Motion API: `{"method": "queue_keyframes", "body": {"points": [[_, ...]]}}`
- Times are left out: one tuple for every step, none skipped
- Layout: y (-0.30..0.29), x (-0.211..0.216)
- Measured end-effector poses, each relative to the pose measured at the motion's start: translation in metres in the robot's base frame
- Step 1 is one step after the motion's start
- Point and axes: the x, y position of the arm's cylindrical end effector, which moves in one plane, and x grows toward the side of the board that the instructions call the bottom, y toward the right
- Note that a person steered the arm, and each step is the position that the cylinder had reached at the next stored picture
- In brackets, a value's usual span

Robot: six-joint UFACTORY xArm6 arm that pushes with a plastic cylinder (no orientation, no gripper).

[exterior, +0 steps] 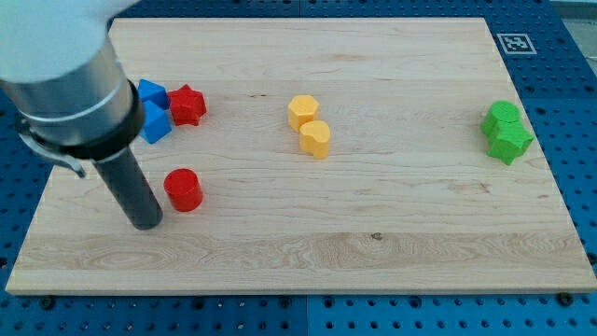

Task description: Push the red blocks into the blue blocks

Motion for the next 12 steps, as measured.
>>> {"method": "queue_keyframes", "body": {"points": [[0.008, -0.019], [0.029, -0.021], [0.033, 0.009], [0.077, 0.002], [0.089, -0.014], [0.089, -0.019], [0.104, -0.013], [0.117, -0.008], [0.068, -0.008], [0.040, -0.018], [0.045, -0.041], [0.055, -0.023]]}}
